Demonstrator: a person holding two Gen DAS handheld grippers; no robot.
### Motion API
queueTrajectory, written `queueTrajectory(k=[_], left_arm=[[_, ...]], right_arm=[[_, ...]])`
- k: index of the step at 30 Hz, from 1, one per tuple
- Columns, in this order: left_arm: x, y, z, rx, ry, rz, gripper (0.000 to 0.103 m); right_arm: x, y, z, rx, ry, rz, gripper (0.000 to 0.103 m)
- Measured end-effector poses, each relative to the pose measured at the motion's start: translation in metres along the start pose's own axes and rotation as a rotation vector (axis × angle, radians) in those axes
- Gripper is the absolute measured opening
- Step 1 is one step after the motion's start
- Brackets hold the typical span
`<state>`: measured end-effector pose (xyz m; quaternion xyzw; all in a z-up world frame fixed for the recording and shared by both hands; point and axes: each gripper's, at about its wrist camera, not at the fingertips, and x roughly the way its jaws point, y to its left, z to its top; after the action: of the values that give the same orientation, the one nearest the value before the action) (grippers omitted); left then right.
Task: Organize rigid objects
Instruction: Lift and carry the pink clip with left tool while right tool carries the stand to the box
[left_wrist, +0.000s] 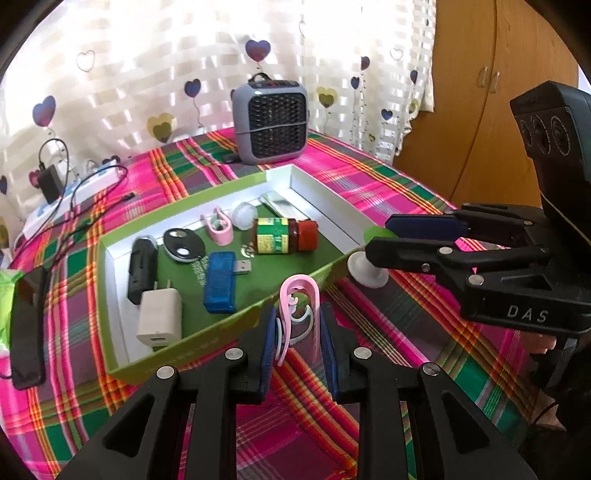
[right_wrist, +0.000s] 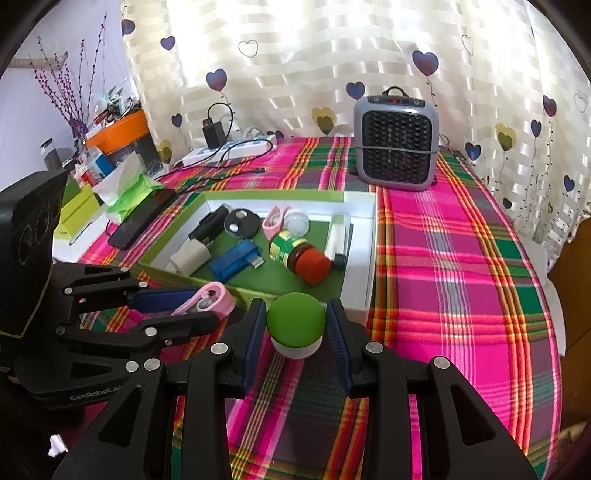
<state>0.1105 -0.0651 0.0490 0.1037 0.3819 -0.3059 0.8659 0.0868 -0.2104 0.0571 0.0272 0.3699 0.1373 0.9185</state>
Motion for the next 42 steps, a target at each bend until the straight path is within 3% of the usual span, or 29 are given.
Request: queueTrajectory(k=[18, 31, 42], left_arm=[[-0.006, 0.036, 0.007, -0.066, -0.017, 0.054, 0.022], [0.009, 0.067, 0.014, -0.119, -0.002, 0.095, 0.022], [0.03, 0.082, 0.023, -0.141, 0.017, 0.104, 0.022]], right_arm=[[0.006, 0.004, 0.029, -0.02, -0.027, 0.013, 0.035], [0.04, -0.003, 0.056, -0.032, 0.002, -0.015, 0.035], [0.07, -0.028, 0.075, 0.047, 0.031, -0.007, 0.035]])
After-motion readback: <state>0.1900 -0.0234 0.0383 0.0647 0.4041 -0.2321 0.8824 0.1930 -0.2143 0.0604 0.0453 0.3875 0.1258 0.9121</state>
